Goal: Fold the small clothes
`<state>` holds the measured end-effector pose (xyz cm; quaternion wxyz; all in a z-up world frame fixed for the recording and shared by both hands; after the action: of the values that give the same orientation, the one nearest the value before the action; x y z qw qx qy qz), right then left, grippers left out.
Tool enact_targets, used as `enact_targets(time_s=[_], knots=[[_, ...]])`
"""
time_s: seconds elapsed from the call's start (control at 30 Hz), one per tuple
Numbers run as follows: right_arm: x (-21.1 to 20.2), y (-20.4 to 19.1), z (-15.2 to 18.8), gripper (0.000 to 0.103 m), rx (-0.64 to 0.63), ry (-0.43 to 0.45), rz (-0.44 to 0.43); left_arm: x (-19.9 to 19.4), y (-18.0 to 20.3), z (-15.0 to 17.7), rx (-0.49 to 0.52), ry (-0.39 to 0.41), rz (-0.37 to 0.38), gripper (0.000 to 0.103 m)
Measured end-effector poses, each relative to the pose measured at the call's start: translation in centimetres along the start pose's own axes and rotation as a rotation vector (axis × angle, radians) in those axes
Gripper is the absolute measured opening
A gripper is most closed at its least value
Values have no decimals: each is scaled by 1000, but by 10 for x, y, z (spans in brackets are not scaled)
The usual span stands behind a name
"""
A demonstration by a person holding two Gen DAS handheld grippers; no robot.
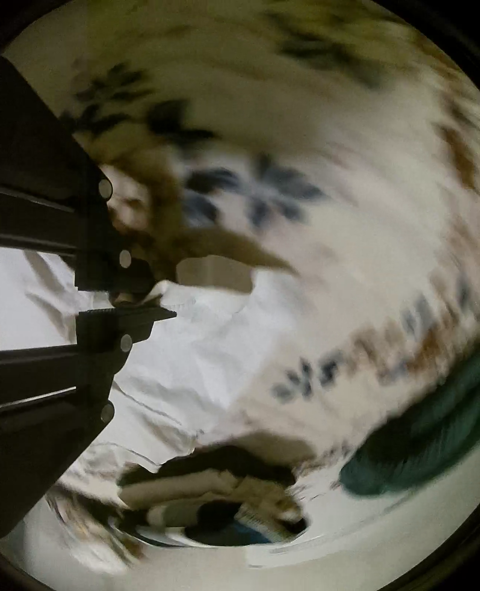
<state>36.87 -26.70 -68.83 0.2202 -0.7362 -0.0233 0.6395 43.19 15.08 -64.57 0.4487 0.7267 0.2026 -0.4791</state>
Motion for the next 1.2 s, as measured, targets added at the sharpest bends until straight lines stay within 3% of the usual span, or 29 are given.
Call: enact_targets(time_s=[0.1, 0.2, 0.33, 0.43, 0.53, 0.6, 0.63, 0.67, 0.73, 0.8, 0.97, 1.03, 1.13, 1.2], knots=[[-19, 9, -5, 63, 22, 26, -2, -23, 54, 5, 278, 125, -18, 4], [-34, 19, -4, 63, 52, 43, -9, -32, 106, 39, 509, 157, 9, 4], [-55, 34, -1, 63, 86, 66, 10, -17, 150, 115, 749, 85, 44, 4], [-59, 35, 1, 63, 101, 66, 34, 4, 155, 177, 889, -23, 30, 7], [-66, 45, 4, 63, 114, 54, 44, 10, 138, 206, 918, -88, -19, 9], [-72, 48, 3, 63, 104, 53, 48, 3, 121, 207, 904, -101, -57, 23], [-75, 47, 2, 63, 90, 54, 48, 0, 115, 204, 894, -106, -58, 41], [-77, 44, 0, 63, 77, 53, 47, -7, 107, 198, 873, -99, -63, 69], [-76, 33, -3, 63, 55, 48, 24, -16, 93, 185, 830, -69, -83, 96], [-69, 12, -11, 63, 28, 32, -32, -24, 77, 158, 782, -30, -106, 96], [-48, -40, -31, 63, -39, -2, -103, 2, 61, 113, 722, 31, -214, 96], [-49, -52, -32, 63, -42, -10, -115, 27, 60, 107, 765, 32, -259, 96], [-68, -42, -28, 63, -39, -10, -76, 57, 54, 113, 844, -15, -326, 96], [-82, -22, -24, 64, -15, -23, -47, 49, 56, 112, 832, 5, -309, 96]])
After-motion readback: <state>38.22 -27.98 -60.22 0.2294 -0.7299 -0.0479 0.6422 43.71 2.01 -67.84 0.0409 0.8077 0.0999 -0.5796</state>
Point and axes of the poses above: each gripper's, at about its wrist camera, not at the fingertips, and x roughly the way its jaws point, y to its right, z to its underside, the point moved 9 cm from there along x, roughly the way its jaws point, and after that the axes turned 7 degrees about -x, right-handed, at the moved point
